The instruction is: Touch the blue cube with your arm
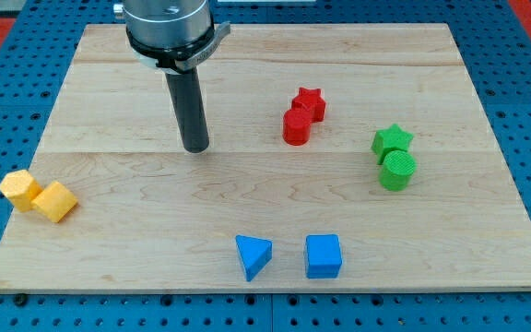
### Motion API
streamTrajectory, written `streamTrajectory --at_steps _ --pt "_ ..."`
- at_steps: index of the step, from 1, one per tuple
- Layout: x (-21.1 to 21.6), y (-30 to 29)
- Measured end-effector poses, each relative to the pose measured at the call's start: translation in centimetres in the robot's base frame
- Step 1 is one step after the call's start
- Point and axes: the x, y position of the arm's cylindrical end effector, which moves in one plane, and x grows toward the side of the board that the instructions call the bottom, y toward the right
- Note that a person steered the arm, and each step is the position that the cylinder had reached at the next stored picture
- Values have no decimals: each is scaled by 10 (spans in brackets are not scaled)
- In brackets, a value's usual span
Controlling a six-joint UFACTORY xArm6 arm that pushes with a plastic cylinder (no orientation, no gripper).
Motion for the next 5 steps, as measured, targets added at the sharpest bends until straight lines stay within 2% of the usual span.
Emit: streamTrajectory --at_steps 1,2,3,4,5 --pt "0 10" --pt "2 119" --pt "37 173" --pt "66 171" --pt "92 228"
